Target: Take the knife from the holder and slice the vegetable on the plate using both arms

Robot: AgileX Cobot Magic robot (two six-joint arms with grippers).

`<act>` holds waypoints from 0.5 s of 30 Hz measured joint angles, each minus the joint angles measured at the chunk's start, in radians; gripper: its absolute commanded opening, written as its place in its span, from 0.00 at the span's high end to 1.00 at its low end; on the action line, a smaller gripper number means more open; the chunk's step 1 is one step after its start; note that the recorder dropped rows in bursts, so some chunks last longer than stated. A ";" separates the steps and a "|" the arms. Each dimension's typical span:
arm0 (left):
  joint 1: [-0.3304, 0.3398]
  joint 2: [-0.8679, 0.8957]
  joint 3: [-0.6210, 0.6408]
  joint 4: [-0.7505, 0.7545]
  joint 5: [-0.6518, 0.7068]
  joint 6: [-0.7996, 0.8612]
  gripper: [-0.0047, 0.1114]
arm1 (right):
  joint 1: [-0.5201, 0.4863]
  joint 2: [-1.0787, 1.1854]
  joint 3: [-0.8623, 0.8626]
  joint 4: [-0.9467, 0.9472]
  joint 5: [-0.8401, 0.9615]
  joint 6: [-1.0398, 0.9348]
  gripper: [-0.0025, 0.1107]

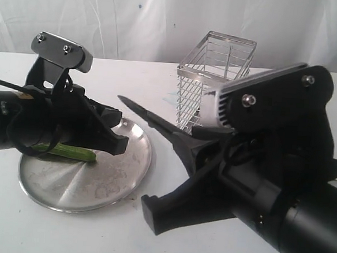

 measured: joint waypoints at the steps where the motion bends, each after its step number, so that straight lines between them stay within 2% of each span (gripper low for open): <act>1: 0.000 0.000 0.000 0.000 0.002 0.000 0.83 | 0.000 0.000 0.000 -0.011 -0.016 0.007 0.98; 11: 0.000 -0.001 0.002 0.000 0.051 0.041 0.83 | 0.000 0.000 -0.006 -0.043 -0.053 0.053 0.98; 15: 0.008 -0.040 0.065 0.000 0.009 0.085 0.83 | 0.000 0.003 0.009 -0.036 -0.008 0.055 0.98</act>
